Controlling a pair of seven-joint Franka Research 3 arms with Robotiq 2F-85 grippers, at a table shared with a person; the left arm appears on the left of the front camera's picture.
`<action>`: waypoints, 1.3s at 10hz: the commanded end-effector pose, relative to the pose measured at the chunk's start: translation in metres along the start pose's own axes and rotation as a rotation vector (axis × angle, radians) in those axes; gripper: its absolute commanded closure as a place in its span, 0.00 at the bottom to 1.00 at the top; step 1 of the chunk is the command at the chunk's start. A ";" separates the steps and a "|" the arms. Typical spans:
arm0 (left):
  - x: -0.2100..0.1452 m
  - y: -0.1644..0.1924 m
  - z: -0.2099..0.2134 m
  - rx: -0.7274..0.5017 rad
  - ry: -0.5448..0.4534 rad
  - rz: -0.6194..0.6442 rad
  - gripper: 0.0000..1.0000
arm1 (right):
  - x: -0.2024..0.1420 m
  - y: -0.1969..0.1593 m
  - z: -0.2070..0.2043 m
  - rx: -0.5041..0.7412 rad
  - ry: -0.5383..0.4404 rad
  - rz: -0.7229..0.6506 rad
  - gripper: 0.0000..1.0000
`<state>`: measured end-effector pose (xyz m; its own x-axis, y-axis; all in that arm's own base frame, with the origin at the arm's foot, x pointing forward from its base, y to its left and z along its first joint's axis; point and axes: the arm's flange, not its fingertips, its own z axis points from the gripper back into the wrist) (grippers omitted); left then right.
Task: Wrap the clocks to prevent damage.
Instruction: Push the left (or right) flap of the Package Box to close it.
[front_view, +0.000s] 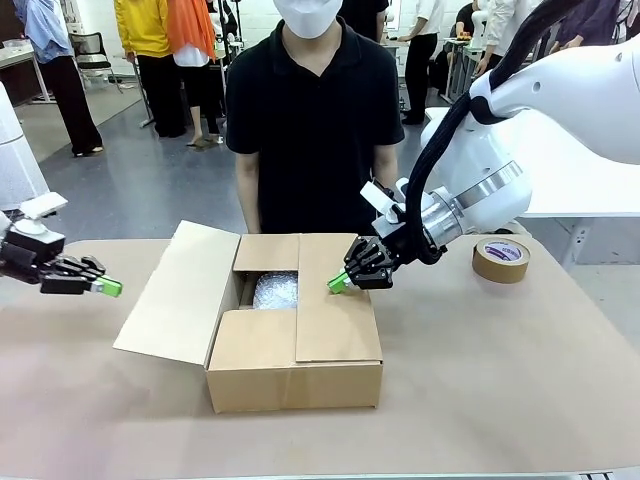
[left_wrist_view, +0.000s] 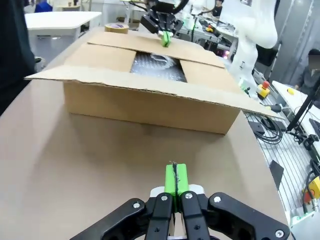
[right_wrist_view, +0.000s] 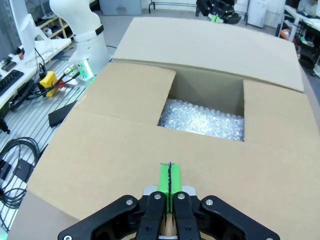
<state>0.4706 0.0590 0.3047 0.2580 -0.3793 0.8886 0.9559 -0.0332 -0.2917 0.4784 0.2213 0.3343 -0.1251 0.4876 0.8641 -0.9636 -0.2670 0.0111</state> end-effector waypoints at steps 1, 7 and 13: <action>-0.004 -0.002 -0.032 -0.008 0.011 -0.124 0.99 | -0.003 0.000 -0.002 -0.005 -0.003 -0.011 0.99; 0.040 -0.002 -0.077 0.064 -0.083 -0.297 0.99 | -0.003 0.000 -0.002 -0.005 -0.003 -0.011 0.99; 0.074 0.001 -0.139 0.001 -0.078 -0.292 0.99 | -0.003 0.000 -0.002 -0.005 -0.003 -0.011 0.99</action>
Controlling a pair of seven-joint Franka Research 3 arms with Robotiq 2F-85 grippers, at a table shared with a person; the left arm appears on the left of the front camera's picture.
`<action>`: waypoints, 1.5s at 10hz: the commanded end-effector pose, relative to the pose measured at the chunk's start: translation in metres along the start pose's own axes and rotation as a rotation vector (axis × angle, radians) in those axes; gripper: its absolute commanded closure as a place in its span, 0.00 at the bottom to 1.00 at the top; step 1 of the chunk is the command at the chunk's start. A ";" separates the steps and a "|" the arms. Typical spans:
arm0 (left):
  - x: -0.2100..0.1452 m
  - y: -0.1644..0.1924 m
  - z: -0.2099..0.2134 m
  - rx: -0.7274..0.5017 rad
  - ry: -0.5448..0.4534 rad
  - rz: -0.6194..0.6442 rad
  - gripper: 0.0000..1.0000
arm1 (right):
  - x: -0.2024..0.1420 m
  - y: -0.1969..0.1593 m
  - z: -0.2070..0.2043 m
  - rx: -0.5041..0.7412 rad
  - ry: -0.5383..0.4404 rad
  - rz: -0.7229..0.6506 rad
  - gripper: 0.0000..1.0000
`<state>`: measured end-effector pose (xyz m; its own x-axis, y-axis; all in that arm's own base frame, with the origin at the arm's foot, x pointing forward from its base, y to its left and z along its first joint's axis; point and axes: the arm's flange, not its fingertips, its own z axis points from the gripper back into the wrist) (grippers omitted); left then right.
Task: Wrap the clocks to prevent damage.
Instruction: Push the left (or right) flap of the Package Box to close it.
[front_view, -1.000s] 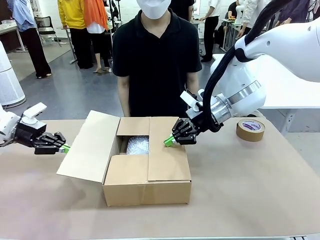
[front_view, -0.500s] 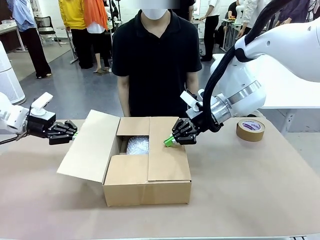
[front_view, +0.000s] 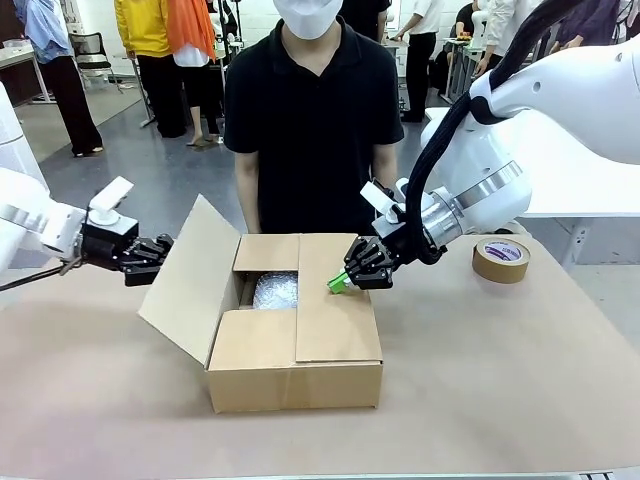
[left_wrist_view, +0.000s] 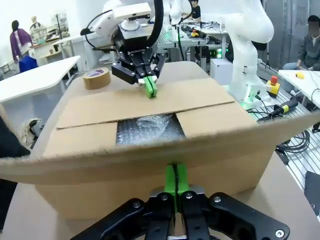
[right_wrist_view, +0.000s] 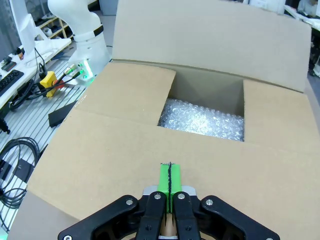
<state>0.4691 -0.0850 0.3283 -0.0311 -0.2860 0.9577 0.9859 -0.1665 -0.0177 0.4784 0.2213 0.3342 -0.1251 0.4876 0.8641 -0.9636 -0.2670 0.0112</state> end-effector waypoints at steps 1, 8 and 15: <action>-0.005 0.007 -0.028 0.034 -0.004 0.002 0.99 | -0.003 0.000 -0.002 -0.005 -0.003 -0.010 0.99; -0.005 0.024 -0.070 0.024 -0.019 0.004 0.99 | -0.003 0.000 -0.002 -0.005 -0.003 -0.010 0.99; -0.021 0.026 -0.057 0.038 -0.053 0.021 0.99 | -0.003 0.000 -0.002 -0.005 -0.003 -0.010 0.99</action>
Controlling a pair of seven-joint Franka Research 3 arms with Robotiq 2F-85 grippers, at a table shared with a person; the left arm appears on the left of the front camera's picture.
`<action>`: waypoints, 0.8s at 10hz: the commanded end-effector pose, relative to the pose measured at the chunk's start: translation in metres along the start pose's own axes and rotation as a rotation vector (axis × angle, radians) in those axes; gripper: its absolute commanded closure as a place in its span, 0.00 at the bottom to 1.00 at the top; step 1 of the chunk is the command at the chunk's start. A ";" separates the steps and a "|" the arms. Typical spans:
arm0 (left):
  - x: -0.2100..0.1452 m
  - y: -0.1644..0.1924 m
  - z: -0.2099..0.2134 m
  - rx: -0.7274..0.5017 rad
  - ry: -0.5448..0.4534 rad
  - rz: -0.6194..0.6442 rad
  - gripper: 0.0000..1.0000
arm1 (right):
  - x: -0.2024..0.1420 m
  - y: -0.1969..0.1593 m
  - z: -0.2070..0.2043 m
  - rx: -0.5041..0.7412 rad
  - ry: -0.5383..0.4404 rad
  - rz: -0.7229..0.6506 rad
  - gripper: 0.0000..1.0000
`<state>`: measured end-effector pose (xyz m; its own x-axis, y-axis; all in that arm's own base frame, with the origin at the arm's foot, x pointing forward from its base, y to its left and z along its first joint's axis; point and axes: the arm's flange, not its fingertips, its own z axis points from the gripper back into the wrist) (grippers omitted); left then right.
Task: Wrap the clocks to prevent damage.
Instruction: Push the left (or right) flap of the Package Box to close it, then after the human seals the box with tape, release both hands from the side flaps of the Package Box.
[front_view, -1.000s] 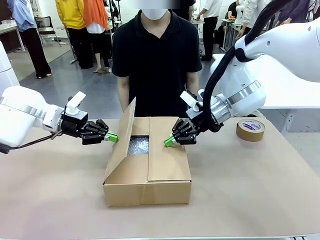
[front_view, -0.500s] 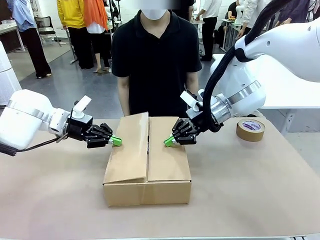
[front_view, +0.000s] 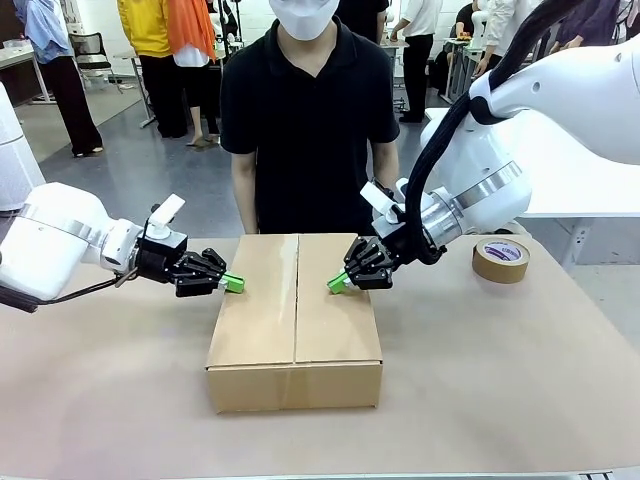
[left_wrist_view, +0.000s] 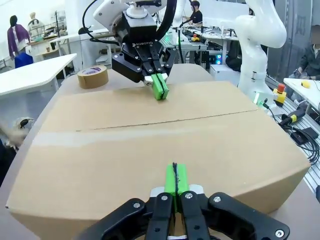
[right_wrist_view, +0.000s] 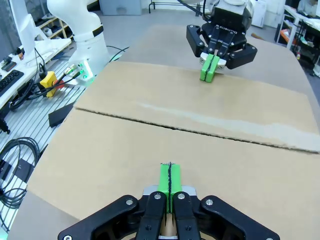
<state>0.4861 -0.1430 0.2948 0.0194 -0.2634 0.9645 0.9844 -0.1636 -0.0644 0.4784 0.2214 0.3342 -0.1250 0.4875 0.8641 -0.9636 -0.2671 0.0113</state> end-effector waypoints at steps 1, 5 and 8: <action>-0.001 0.000 -0.002 -0.005 0.008 0.001 0.99 | -0.003 0.000 -0.002 -0.006 -0.003 -0.010 0.99; -0.001 0.000 -0.002 -0.005 0.008 0.001 0.99 | -0.003 0.000 -0.002 -0.006 -0.003 -0.010 0.99; -0.001 0.000 -0.002 -0.005 0.008 0.001 0.99 | -0.003 0.000 -0.002 -0.006 -0.003 -0.010 0.99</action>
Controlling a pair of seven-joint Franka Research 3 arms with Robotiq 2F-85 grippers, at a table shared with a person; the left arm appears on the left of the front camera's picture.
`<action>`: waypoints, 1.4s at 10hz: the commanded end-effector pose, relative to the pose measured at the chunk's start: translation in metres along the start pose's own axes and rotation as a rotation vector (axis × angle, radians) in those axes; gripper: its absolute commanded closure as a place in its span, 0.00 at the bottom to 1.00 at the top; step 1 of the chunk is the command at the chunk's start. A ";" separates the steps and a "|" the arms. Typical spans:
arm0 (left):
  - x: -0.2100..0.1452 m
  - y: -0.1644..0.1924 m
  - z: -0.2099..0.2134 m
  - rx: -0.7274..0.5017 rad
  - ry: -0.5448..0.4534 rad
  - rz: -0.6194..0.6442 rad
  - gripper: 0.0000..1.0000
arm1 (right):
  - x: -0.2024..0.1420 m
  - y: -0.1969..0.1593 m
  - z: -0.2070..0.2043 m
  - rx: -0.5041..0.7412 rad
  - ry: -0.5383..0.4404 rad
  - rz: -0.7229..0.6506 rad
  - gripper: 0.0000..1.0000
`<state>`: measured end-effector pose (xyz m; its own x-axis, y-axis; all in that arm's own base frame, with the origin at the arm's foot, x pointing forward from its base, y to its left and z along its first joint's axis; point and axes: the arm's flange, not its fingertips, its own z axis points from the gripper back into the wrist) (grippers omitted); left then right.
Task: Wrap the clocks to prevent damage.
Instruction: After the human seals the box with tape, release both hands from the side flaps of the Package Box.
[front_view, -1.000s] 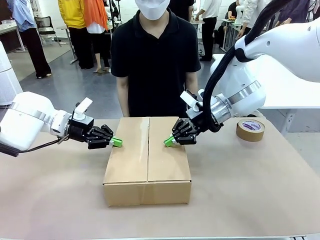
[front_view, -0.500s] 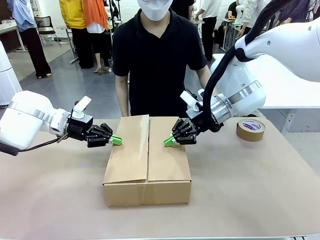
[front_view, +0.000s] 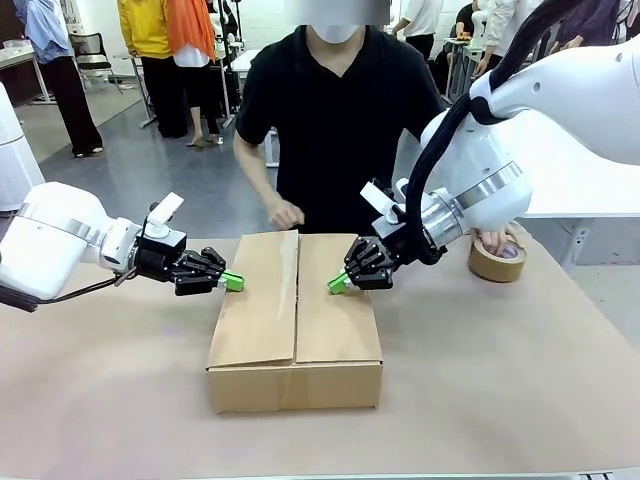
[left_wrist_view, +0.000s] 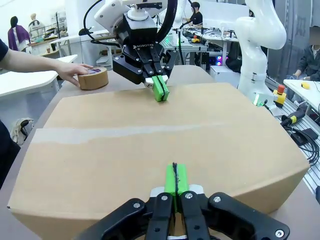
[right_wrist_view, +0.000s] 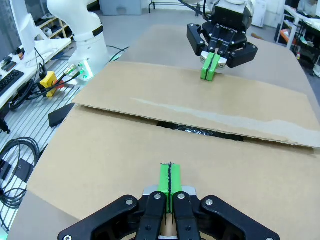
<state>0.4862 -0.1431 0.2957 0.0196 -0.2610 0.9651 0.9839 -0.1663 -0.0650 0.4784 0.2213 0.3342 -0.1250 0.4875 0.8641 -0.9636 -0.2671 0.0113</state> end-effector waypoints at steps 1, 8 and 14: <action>-0.002 0.000 -0.002 -0.002 0.010 0.001 0.99 | -0.003 0.000 -0.002 -0.006 -0.003 -0.010 0.99; -0.002 0.000 -0.002 -0.002 0.010 0.001 0.99 | -0.003 0.000 -0.002 -0.006 -0.003 -0.010 0.99; -0.002 0.000 -0.002 -0.002 0.010 0.001 0.99 | -0.003 0.000 -0.002 -0.006 -0.003 -0.010 0.99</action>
<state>0.4862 -0.1431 0.2957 0.0196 -0.2610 0.9651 0.9839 -0.1664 -0.0650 0.4784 0.2213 0.3342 -0.1250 0.4875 0.8641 -0.9636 -0.2671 0.0113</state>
